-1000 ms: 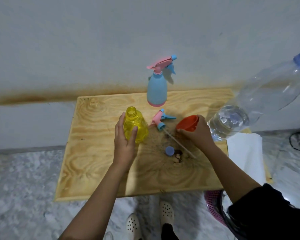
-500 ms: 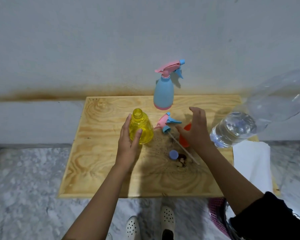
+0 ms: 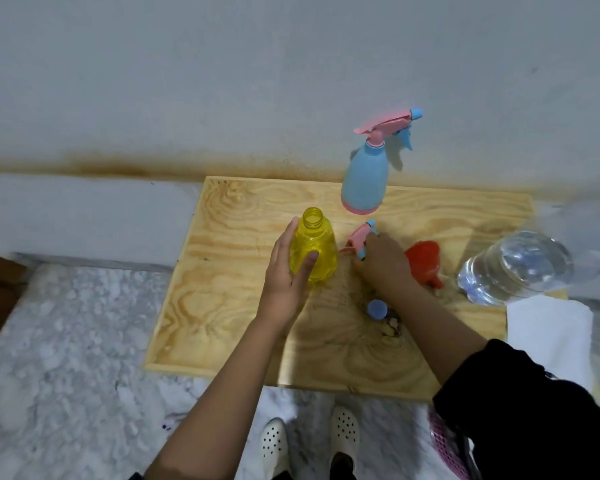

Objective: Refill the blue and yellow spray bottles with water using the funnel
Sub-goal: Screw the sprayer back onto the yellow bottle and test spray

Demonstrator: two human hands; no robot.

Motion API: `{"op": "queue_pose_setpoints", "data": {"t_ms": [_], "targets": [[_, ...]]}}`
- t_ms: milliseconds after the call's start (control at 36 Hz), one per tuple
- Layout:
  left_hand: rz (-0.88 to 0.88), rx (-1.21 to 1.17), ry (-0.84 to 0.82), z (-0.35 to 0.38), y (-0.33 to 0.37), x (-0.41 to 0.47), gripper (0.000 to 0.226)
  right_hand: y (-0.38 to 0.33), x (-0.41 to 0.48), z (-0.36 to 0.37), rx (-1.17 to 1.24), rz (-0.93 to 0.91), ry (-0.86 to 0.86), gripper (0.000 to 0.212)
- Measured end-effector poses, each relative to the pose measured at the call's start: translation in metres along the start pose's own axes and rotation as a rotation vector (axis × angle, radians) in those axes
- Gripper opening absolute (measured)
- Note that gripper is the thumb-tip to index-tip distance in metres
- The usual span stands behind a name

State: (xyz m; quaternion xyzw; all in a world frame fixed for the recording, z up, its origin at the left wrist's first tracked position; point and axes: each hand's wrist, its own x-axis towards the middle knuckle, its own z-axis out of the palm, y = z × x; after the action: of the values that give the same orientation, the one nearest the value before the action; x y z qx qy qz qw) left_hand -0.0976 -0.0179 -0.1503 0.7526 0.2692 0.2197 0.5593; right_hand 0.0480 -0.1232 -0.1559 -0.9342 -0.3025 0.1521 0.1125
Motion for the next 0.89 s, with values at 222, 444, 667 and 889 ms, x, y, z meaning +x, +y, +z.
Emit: {"op": "queue_pose_setpoints", "data": {"t_ms": [222,444,667,889], "targets": [[0.002,0.013,-0.013,-0.002,0.005,0.001,0.050,-0.005,-0.004,-0.017,0.308,0.032,0.120,0.031],[0.041,0.037,-0.005,-0.001,0.007,-0.003,0.047,-0.029,-0.016,-0.078,0.743,0.003,0.369,0.029],[0.007,0.022,-0.018,-0.003,0.012,-0.005,0.050,-0.053,-0.033,-0.135,1.147,-0.161,0.438,0.010],[0.025,0.039,-0.029,-0.003,0.009,-0.005,0.051,-0.085,-0.047,-0.164,1.377,-0.314,0.515,0.024]]}}
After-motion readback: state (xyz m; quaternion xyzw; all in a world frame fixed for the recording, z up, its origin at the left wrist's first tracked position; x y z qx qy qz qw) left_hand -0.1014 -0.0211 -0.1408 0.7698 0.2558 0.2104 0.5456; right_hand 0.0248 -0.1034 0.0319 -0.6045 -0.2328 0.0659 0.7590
